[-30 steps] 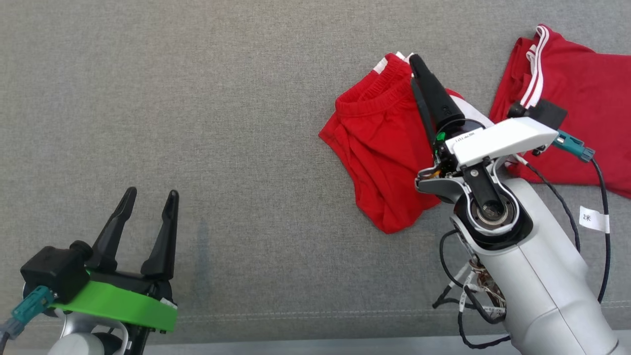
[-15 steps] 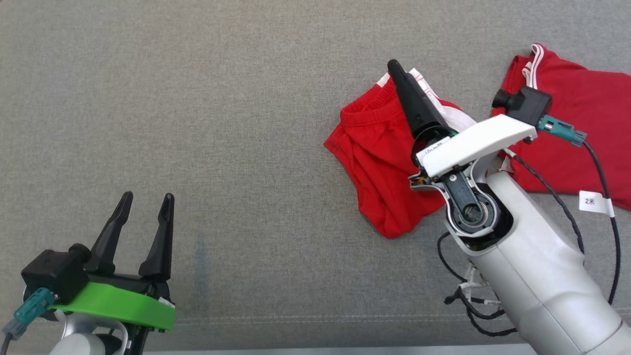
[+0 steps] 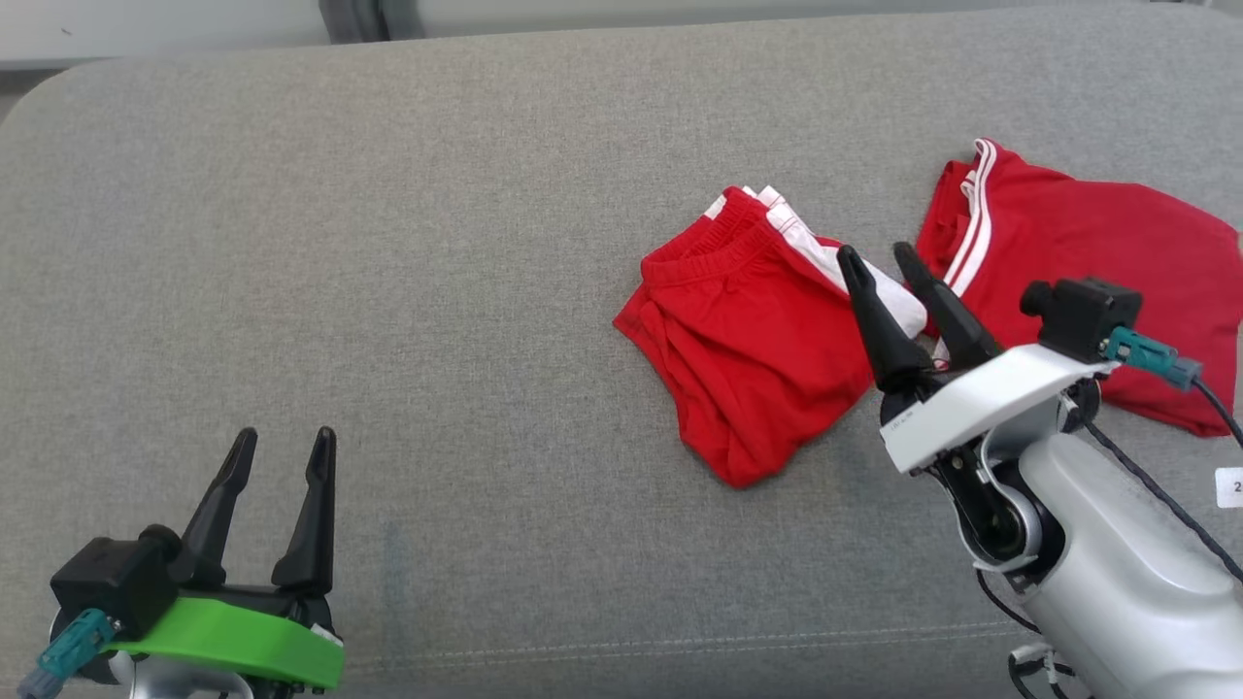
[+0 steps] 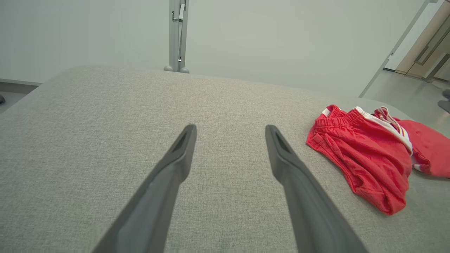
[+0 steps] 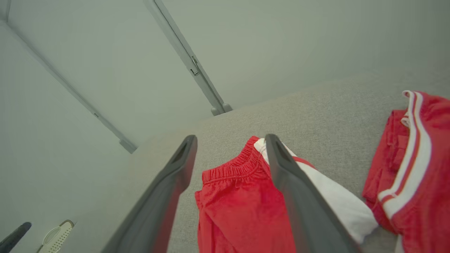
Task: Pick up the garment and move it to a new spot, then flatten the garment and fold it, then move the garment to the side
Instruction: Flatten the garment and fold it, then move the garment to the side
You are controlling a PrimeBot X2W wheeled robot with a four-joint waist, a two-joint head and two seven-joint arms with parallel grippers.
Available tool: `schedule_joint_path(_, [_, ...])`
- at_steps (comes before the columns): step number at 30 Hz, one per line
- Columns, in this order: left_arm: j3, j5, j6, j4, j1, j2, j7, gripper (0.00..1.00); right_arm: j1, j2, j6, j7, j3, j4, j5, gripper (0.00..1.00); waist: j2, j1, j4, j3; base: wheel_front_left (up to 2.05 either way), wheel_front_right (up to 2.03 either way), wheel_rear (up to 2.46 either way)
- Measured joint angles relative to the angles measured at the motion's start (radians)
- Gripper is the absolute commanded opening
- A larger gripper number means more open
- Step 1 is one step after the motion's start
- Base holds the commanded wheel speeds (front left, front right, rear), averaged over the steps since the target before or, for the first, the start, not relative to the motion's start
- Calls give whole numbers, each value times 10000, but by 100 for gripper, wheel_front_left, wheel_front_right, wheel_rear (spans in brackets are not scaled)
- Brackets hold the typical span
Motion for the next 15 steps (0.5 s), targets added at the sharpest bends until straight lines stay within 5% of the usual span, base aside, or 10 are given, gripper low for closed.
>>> schedule_joint_path(15, [215, 2, 188, 115, 979, -35, -100, 100, 1796, -1279, -564, -82, 8, -184, -2454, 100, 0, 0, -596, -934, 0, 0, 0])
